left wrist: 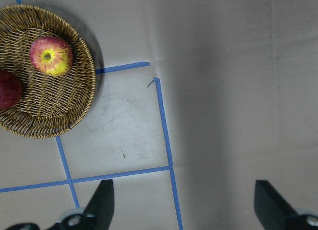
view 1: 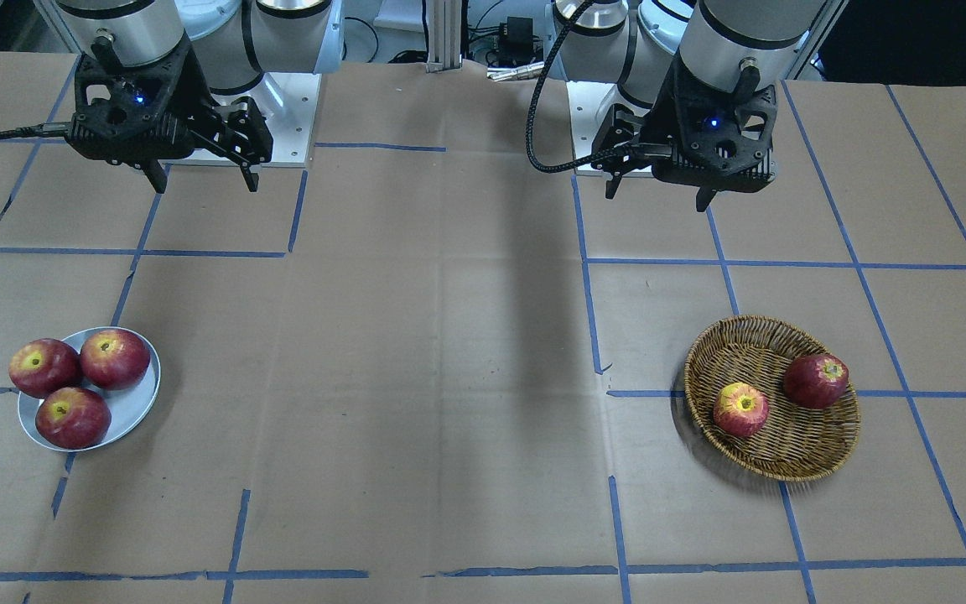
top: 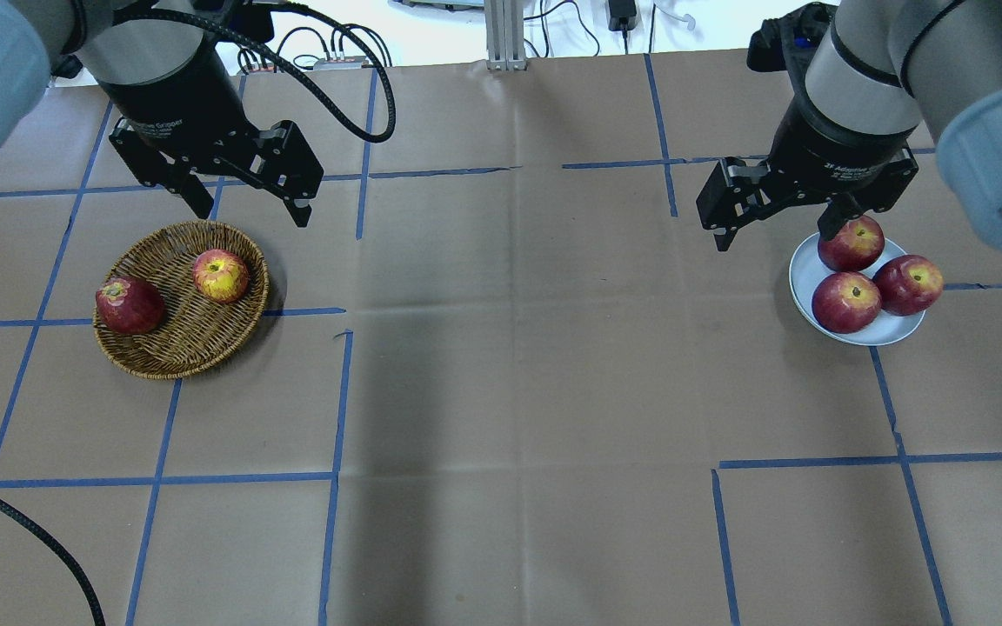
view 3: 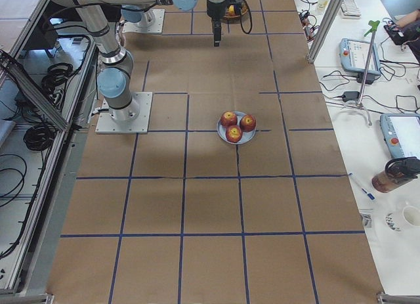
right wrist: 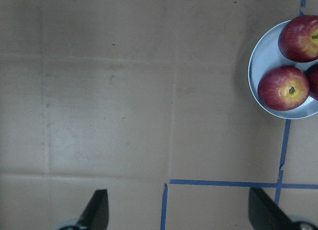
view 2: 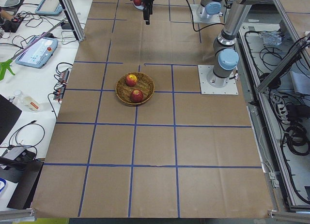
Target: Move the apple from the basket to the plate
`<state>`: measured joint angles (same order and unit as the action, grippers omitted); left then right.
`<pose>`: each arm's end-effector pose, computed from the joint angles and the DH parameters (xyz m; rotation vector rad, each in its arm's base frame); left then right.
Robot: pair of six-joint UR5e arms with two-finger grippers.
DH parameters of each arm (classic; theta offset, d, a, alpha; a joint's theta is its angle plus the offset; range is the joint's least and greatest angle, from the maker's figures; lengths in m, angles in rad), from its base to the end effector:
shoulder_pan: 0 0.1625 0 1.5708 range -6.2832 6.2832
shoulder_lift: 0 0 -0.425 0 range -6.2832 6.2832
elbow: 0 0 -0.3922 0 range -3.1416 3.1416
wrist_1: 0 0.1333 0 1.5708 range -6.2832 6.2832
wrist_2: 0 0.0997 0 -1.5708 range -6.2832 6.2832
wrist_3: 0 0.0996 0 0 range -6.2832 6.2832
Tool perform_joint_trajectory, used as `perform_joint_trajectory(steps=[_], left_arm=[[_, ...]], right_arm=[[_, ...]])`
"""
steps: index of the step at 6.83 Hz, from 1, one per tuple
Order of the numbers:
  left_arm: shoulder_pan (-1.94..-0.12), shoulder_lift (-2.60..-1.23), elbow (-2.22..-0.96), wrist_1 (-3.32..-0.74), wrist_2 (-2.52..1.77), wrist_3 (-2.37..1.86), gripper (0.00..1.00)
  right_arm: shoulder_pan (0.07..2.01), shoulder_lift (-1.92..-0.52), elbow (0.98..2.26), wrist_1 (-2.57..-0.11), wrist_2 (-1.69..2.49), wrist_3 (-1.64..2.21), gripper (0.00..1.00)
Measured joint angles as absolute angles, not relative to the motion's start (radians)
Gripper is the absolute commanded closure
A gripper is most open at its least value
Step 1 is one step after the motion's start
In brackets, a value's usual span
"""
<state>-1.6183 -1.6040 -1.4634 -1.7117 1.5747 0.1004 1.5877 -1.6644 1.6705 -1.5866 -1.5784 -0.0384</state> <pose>-0.1564 -0.4912 0.5103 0.2320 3.1291 0.1048 0.1402 -0.4508 0.4846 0.0866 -3.1326 0.0151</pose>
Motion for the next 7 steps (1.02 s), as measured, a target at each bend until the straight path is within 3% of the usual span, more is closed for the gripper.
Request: perform_joint_trajectory(steps=[7], left_arm=[[-1.619,-1.590,-1.488,-1.711,1.580,0.105,0.01]], right_arm=[[1.588,-1.664,1.671,-1.586,-1.577,-0.038,0.00]])
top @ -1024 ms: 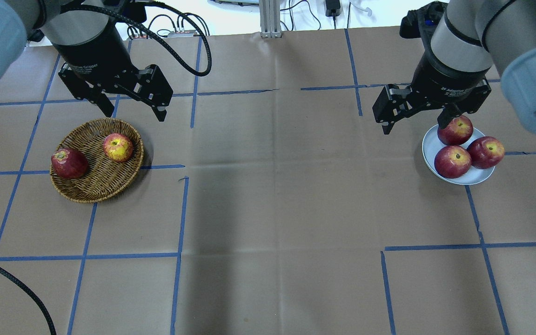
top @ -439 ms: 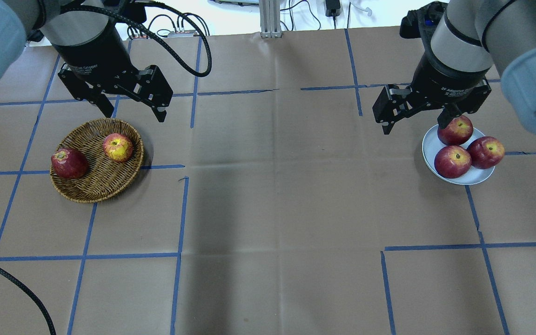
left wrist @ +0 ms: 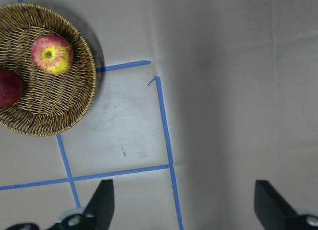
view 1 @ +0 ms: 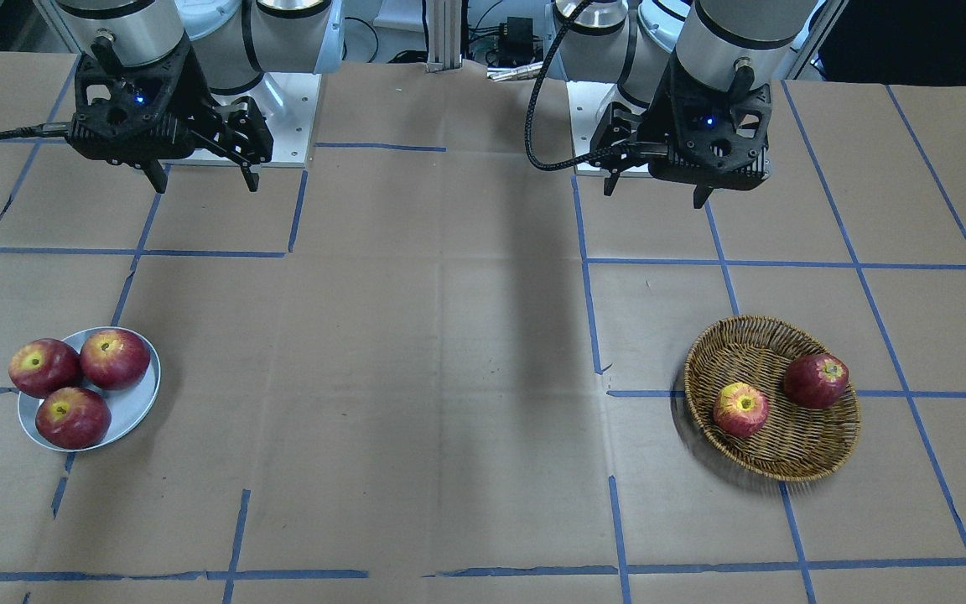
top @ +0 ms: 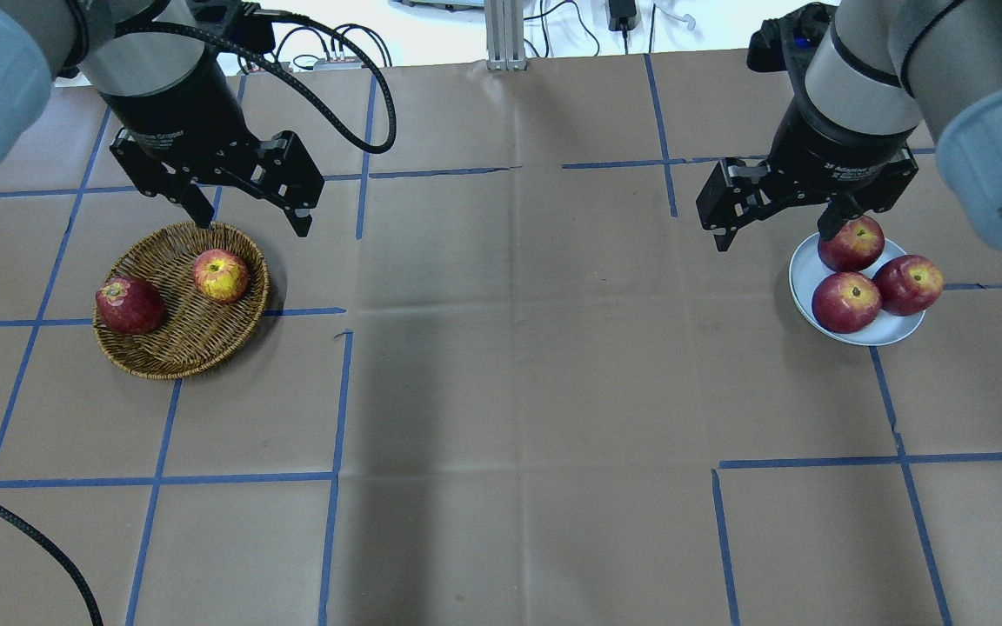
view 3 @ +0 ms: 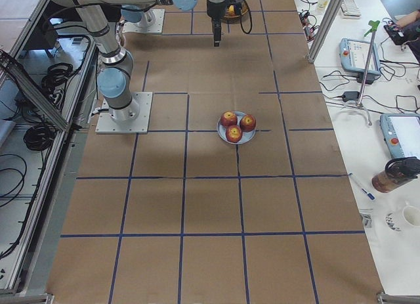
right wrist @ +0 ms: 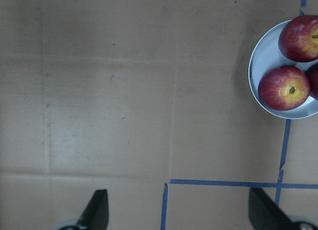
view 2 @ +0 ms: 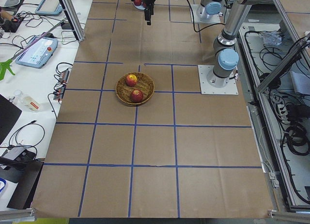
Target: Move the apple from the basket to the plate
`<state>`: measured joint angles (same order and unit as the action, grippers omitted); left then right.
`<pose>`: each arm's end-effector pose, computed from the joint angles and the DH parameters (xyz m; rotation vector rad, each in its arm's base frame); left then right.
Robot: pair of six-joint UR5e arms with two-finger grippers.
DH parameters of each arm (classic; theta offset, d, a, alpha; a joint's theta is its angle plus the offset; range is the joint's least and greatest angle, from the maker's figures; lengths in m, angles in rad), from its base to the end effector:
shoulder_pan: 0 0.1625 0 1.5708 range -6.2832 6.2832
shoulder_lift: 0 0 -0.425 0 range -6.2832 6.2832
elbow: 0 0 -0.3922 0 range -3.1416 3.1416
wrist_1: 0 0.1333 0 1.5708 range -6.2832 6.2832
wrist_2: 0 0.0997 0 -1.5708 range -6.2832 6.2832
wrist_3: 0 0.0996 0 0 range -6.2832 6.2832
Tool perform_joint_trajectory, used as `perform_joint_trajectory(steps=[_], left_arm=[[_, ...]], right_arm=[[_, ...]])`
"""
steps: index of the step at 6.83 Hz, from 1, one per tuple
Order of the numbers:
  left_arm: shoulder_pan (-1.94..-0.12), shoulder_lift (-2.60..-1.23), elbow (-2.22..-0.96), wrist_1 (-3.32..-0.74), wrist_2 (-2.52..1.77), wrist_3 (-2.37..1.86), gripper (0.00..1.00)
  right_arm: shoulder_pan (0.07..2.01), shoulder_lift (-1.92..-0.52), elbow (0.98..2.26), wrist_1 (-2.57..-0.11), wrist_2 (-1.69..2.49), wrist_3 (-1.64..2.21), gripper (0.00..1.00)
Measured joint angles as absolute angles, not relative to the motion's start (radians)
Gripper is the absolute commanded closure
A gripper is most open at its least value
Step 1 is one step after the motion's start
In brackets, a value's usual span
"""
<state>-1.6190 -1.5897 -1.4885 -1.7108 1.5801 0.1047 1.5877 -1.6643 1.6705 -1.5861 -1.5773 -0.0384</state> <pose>-0.1559 -0.4843 0.5053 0.2398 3.1230 0.1204 0.1403 -0.4508 0.4845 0.0866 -3.1338 0.0142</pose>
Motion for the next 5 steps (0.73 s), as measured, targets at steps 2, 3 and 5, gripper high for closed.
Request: perform_joint_trajectory(steps=[2,3,5], left_arm=[[-1.616,-1.594,-1.495,-1.692,1.613,0.128,0.01],[-1.611,-1.605,-1.500,-1.665,1.626,0.147,0.01],[-1.533,-1.622,-1.523,-1.610,1.634,0.260,0.01]], right_arm=[[1.588,-1.664,1.670,-1.586,-1.577,-0.038,0.00],[1.588,-1.664,1.670,-1.586,-1.577,-0.038,0.00],[1.588,-1.664,1.670,-1.586,-1.577,-0.038,0.00]])
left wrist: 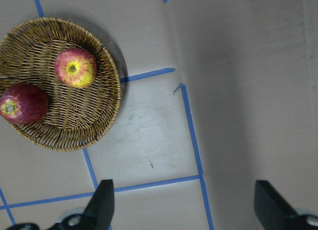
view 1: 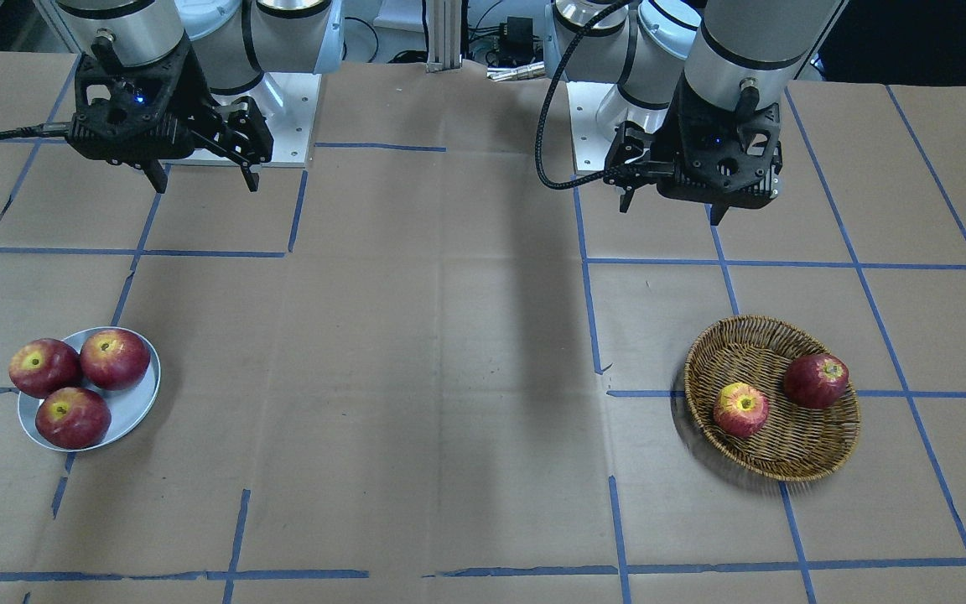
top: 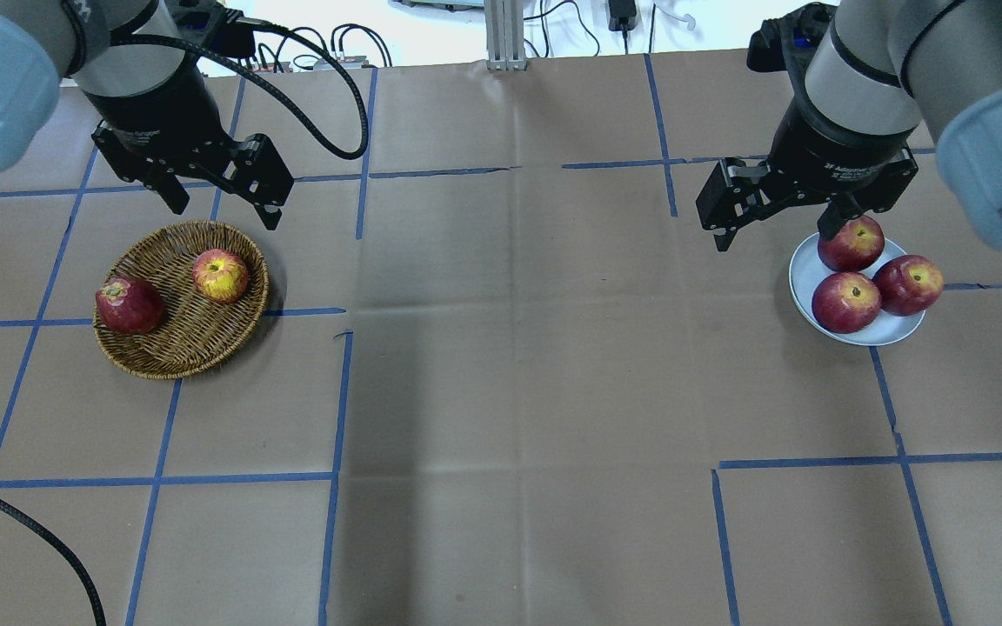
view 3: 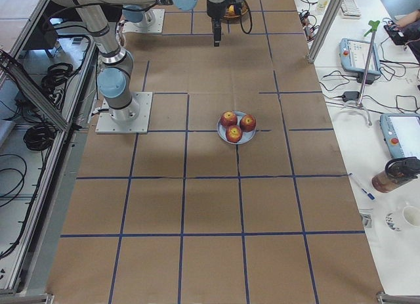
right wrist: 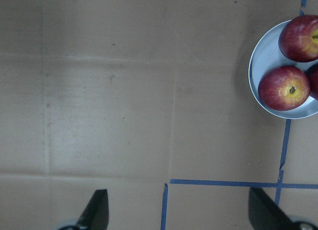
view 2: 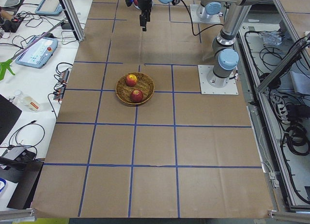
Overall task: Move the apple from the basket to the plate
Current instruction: 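Lower the left gripper over the yellow-red apple in the basket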
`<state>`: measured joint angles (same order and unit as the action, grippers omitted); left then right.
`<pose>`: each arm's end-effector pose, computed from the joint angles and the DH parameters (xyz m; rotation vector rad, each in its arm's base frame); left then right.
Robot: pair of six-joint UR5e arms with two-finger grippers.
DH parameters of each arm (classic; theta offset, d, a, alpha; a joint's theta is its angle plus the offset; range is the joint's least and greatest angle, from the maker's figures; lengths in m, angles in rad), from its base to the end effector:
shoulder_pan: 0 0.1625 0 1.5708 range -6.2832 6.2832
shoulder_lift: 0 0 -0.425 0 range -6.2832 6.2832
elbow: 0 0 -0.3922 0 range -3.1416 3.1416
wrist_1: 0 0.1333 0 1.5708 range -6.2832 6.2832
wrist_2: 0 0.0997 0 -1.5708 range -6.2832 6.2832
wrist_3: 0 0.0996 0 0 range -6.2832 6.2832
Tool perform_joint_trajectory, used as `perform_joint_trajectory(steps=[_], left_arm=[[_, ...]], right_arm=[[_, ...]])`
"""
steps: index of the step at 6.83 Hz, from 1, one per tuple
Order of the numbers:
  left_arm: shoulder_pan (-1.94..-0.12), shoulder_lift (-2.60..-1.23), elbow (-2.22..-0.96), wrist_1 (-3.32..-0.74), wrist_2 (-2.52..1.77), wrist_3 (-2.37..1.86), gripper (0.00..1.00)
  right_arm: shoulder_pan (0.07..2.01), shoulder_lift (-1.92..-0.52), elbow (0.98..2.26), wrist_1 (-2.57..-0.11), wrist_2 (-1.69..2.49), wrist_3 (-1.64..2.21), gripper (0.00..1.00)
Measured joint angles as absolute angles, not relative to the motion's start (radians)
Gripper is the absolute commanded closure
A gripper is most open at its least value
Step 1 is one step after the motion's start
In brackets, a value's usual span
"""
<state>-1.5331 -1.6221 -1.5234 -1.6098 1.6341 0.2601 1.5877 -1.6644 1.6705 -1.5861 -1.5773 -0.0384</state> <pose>-0.1077 -0.5138 0.4818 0.3444 3.0650 0.0799 0.1403 -0.4508 0.4846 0.0866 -3.1338 0.0143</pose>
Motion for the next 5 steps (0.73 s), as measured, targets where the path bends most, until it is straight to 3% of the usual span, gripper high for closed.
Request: perform_joint_trajectory(steps=[5], left_arm=[[-1.331,-1.745,-1.697,-1.282,1.631,0.524,0.02]], right_arm=[[1.588,-1.664,1.671,-1.586,-1.578,-0.038,0.00]])
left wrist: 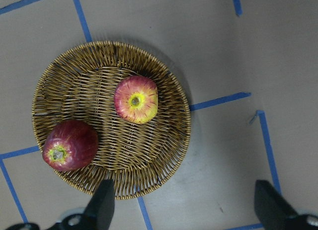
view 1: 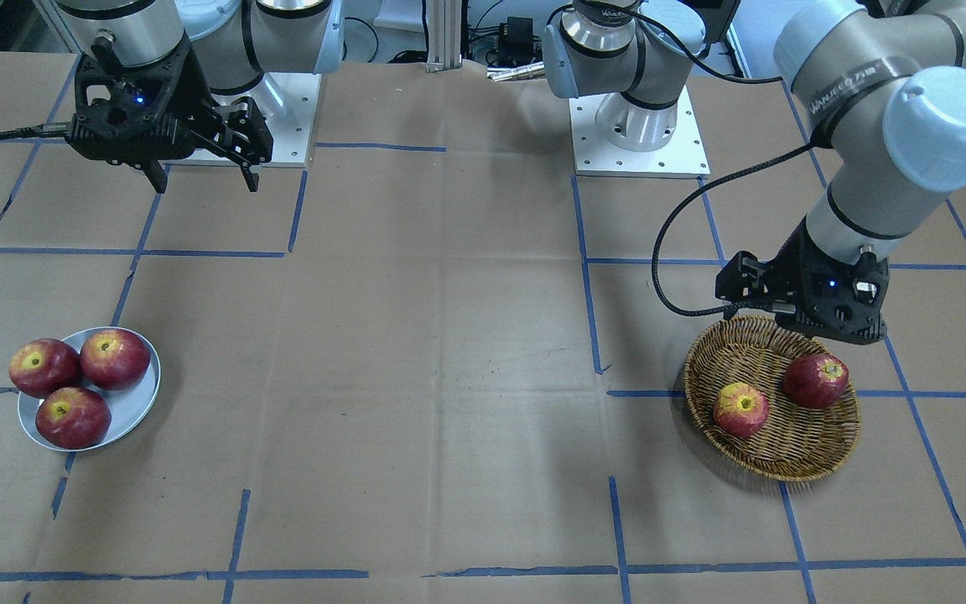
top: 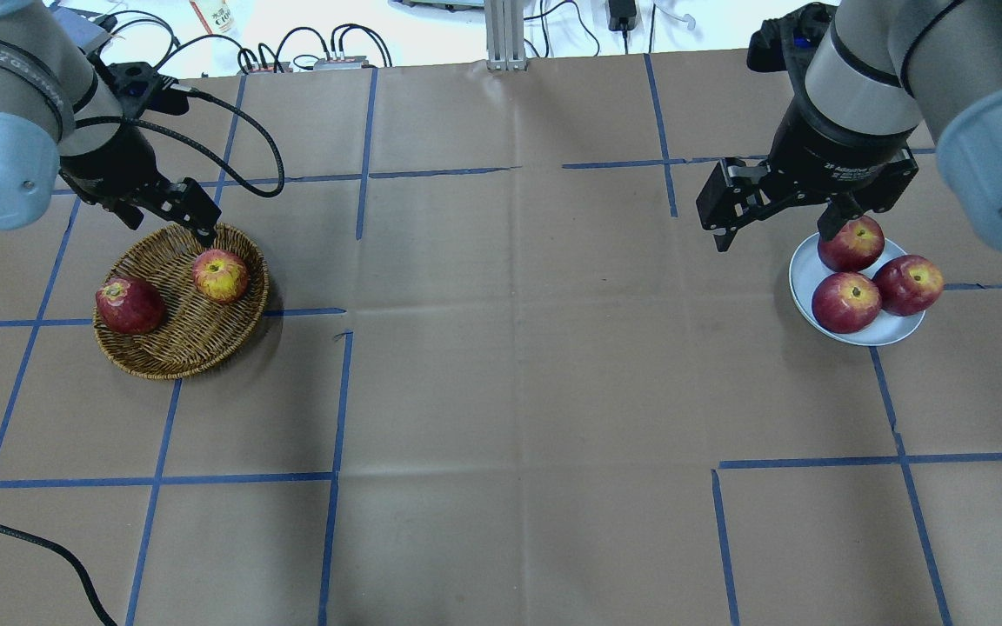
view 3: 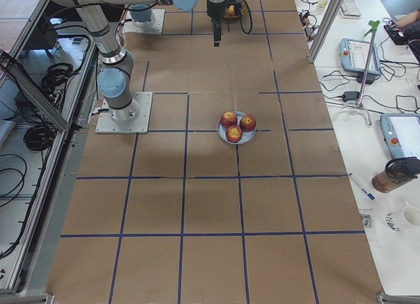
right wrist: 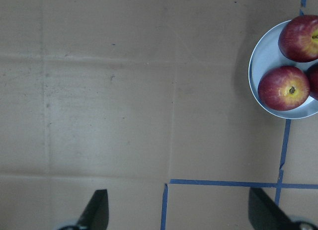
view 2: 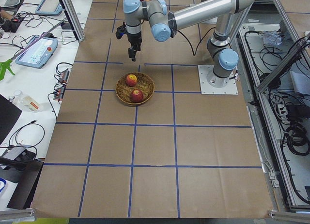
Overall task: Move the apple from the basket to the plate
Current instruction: 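Lower the left gripper over the yellow-red apple in the basket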
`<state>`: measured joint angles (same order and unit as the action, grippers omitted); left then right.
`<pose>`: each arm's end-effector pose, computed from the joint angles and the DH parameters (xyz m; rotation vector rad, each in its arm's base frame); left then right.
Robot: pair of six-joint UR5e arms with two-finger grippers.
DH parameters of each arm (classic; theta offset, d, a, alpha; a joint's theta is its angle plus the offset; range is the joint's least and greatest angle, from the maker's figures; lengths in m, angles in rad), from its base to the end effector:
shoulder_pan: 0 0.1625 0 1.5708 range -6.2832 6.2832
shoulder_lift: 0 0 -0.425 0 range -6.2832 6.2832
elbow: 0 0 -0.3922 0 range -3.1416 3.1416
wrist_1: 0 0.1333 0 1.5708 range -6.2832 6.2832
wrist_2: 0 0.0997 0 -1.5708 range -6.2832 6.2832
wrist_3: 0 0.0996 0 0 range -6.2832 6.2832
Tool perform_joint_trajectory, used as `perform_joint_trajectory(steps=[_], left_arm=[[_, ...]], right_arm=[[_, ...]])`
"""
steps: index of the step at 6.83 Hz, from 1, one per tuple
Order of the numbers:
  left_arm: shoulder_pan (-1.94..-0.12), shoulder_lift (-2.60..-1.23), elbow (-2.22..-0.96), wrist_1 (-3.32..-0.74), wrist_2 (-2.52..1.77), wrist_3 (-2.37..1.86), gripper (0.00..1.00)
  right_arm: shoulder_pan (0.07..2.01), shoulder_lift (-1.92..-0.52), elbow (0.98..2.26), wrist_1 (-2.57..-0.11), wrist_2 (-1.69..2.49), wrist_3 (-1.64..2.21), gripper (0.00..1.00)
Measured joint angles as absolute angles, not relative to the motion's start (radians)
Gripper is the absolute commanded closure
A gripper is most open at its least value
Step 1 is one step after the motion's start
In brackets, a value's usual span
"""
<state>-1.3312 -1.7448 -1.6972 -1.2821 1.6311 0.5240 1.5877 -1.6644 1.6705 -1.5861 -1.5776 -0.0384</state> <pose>0.0061 -0.5613 0.3644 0.4384 3.0583 0.0515 0.1403 -0.4508 0.4846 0.0866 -3.1335 0.0143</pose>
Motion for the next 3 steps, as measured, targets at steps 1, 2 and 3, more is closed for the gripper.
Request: perform_joint_trajectory(steps=[1,2,3], left_arm=[[-1.320,-1.783,-1.701,-1.264,1.626,0.539,0.02],[-1.312,-1.821,-1.702,-1.241,1.619,0.548,0.02],[-1.302,-1.850,-1.704,-1.217,1.613,0.564,0.02]], right_arm=[[1.588,-1.664,1.671,-1.586,-1.577,-0.038,0.00],[1.588,-1.664,1.670,-1.586,-1.577,-0.038,0.00],[1.588,-1.664,1.670,-1.586,-1.577,-0.038,0.00]])
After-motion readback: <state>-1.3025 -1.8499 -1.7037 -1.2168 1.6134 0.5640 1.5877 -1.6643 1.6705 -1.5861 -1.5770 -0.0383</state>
